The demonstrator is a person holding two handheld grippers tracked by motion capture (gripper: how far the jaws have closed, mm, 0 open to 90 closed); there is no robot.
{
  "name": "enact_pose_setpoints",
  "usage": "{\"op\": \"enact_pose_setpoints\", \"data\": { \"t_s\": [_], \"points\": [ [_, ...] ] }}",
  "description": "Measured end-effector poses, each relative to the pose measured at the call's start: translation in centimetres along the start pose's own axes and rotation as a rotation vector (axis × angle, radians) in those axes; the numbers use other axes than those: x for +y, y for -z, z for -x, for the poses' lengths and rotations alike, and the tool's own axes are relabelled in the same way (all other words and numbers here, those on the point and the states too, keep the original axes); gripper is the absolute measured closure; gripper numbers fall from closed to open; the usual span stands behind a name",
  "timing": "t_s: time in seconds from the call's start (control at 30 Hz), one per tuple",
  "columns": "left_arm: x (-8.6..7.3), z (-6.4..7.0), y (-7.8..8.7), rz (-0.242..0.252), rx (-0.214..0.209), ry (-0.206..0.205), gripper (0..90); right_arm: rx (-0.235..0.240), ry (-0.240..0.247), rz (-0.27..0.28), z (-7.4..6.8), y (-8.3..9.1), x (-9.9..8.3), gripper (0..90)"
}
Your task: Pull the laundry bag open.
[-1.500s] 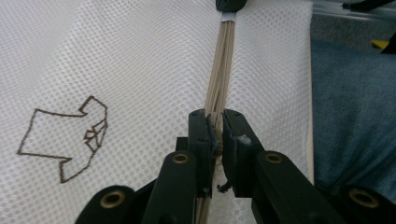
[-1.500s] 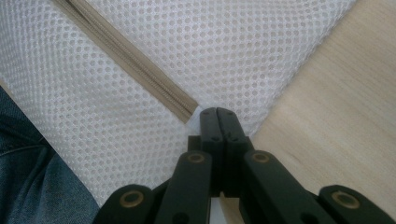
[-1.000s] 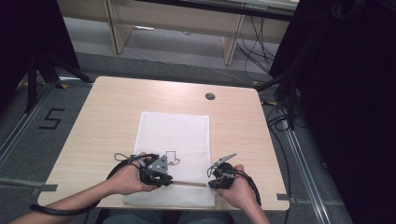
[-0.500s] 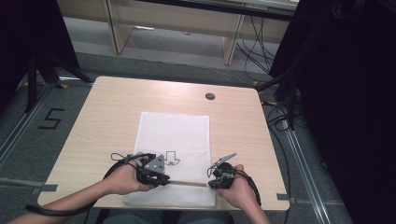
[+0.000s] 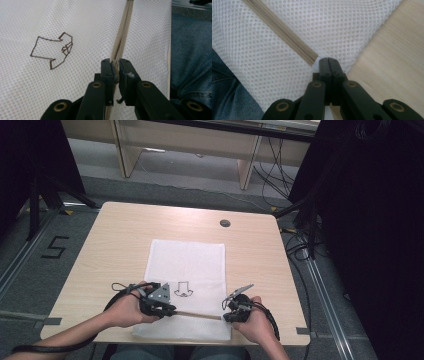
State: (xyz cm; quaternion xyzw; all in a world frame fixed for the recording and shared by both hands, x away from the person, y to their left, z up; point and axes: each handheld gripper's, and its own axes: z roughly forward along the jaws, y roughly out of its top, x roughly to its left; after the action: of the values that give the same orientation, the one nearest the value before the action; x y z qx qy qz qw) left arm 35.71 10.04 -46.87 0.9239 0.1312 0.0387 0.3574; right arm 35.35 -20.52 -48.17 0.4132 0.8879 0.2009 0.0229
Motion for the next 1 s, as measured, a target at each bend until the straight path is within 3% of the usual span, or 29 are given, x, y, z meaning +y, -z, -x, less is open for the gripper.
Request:
{"op": "enact_pose_setpoints", "data": {
  "t_s": [0.03, 0.6, 0.83, 0.93, 1.0],
  "points": [
    [-0.12, 0.02, 0.1, 0.001, -0.001, 0.003, 82.0, 0.007, 0.028, 0.018, 0.18, -0.11, 0.03, 90.0],
    [-0.19, 0.22, 0.23, -0.003, 0.004, -0.012, 82.1, 0.004, 0.033, 0.015, 0.19, -0.1, 0.0, 90.0],
    [-0.52, 0.19, 0.26, -0.002, 0.0, 0.002, 82.0, 0.003, 0.033, 0.013, 0.17, -0.1, 0.01, 90.0],
    [-0.56, 0.18, 0.3, -0.004, 0.003, 0.0, 82.1, -0.001, 0.004, -0.002, 0.01, 0.01, 0.0, 90.0],
    [-0.64, 0.11, 0.34, -0.009, 0.0, -0.002, 82.1, 0.004, 0.032, 0.014, 0.17, -0.1, 0.0, 90.0]
  ]
}}
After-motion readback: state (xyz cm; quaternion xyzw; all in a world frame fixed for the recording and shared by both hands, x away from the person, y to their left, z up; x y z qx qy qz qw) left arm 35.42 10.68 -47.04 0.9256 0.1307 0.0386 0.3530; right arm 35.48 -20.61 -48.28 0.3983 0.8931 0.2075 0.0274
